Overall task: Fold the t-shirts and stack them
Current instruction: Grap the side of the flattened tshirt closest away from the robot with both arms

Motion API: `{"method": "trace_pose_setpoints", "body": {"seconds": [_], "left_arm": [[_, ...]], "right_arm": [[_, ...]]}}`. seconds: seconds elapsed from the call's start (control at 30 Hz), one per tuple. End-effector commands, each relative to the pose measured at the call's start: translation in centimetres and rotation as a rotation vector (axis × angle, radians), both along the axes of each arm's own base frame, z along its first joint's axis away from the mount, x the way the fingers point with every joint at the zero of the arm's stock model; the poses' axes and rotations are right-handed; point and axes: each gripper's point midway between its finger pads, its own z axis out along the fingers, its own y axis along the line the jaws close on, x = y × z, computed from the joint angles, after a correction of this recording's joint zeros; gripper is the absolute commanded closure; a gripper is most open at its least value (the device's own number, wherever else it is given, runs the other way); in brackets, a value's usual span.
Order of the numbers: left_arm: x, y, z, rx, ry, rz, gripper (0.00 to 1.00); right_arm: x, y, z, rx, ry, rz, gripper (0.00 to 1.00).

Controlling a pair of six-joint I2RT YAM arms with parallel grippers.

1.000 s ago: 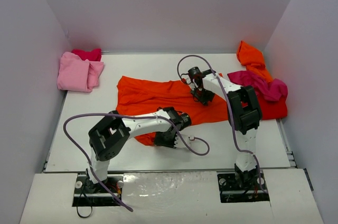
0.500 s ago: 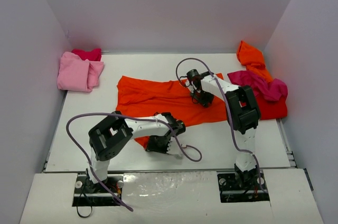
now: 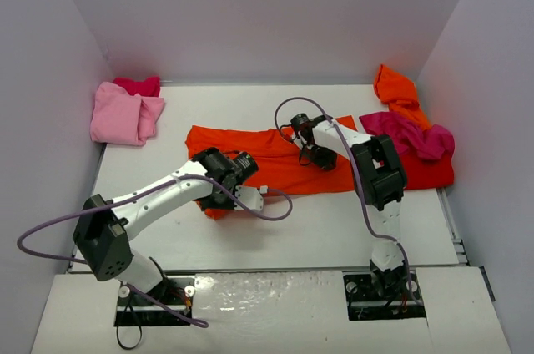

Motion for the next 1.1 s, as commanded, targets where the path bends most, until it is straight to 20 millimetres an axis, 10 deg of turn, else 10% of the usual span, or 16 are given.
{"method": "trace_pose_setpoints", "body": {"seconds": [0.0,0.3,0.53,0.8,1.07], "left_arm": [[0.9,1.0,1.4,0.029,-0.063,-0.014,1.0],[6.1,-0.5,1.0,-0.08,-0.158,0.047,0.6],[9.8,0.1,1.8,-0.146,-0.207,0.13,0.47],[8.8,-1.3,2.4,-0.3,-0.114,0.216,0.42],[6.5,-6.2,1.9,-0.482,0.19,0.395,0.42]], "right_arm": [[-3.5,-0.9,-3.7,-0.008,0.17,-0.023,0.83],[-2.5,-0.8,-2.8,-0.003,0.12,-0.033,0.72],[1.5,-1.3,2.9,0.025,-0.086,-0.077,0.69],[3.3,-2.1,10.4,0.121,-0.257,-0.076,0.63],[3.0,-0.5,13.7,0.345,-0.304,-0.079,0.63]]}}
